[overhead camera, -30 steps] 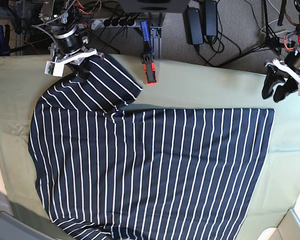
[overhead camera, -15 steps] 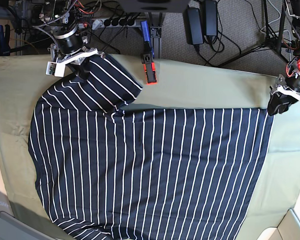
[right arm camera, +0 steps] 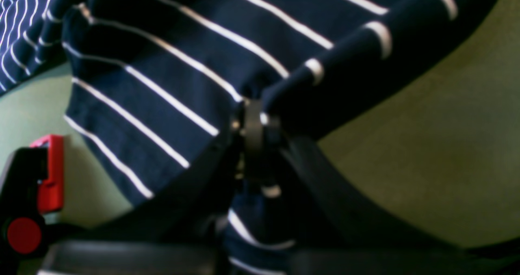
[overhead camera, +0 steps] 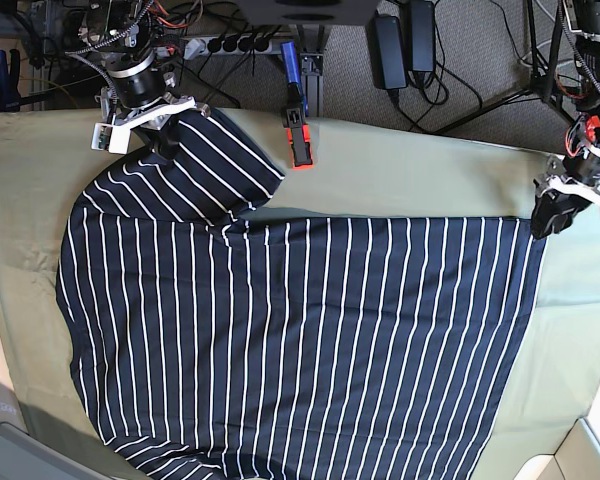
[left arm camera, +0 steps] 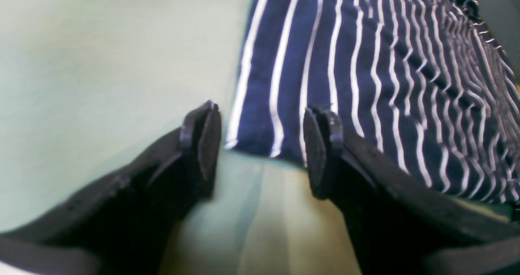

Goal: Fold the T-shirt properly
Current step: 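Lower the left gripper and grasp the shirt's side edge, then lift and drag the gripped shirt edge with both grippers, folding it over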

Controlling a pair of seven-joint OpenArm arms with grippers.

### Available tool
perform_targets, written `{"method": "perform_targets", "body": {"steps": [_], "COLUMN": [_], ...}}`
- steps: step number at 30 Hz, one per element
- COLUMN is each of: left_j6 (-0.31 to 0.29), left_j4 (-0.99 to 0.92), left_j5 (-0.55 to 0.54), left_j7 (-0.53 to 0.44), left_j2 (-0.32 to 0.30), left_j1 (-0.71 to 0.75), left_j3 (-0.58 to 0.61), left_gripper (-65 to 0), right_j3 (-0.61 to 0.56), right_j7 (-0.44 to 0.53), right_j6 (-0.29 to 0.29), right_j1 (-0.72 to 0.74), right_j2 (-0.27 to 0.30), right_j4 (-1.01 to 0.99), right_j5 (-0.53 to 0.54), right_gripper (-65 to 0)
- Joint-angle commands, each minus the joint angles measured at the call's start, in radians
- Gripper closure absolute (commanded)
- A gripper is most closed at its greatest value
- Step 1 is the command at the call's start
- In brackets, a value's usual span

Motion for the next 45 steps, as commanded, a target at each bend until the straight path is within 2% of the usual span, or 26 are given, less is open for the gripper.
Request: {"method": "perform_targets", "body": {"steps": [1,13,16,17,20,23,25,35,43,45], "left_j6": [-0.01,-0.01,-0.01,-0.01,-0.01,-0.011,-0.011,-0.011,-0.011,-0.028], "left_j4": [0.004,0.004,0.004,0.004,0.004,0.004,0.004,0.004,0.004,0.004], "left_j5": [0.013,0.02,0.026,0.045,0.082,0.081,0.082,0.089,0.089,0.089], "left_j7": [0.044,0.058,0.01,-0.019,-0.094,-0.096,-0.095,-0.042,-0.04,-0.039], "left_j2": [0.009,0.026,0.025,0.025,0.025,0.025,0.025,0.025,0.025,0.024], "left_j1": [-0.01,-0.059,-0.059,-0.059,-0.059,-0.059,-0.059,-0.059,-0.059,-0.059], "left_j3": [0.007,0.032,0.032,0.032,0.032,0.032,0.032,0.032,0.032,0.031], "left_gripper": [-36.2,-36.1,-35.2,-32.5,-16.6,-5.0,0.0,0.0,0.0,0.0], "right_j3": [0.001,0.001,0.001,0.001,0.001,0.001,0.001,0.001,0.001,0.001], "right_j7": [0.004,0.004,0.004,0.004,0.004,0.005,0.005,0.005,0.004,-0.017], "right_j6": [0.008,0.008,0.008,0.008,0.008,0.008,0.008,0.008,0.008,0.008], "right_j1": [-0.004,-0.007,-0.007,-0.007,-0.007,-0.006,-0.006,-0.006,-0.006,-0.006], "right_j2": [0.003,0.002,0.003,0.003,0.003,0.003,0.003,0.003,0.003,0.005], "right_j4": [0.012,0.012,0.012,0.012,0.012,0.012,0.012,0.012,0.012,0.012], "right_j5": [-0.006,-0.006,-0.006,-0.006,-0.006,-0.004,0.005,0.005,0.005,0.005], "right_gripper": [0.0,0.0,0.0,0.0,0.0,0.0,0.0,0.0,0.0,0.0]}}
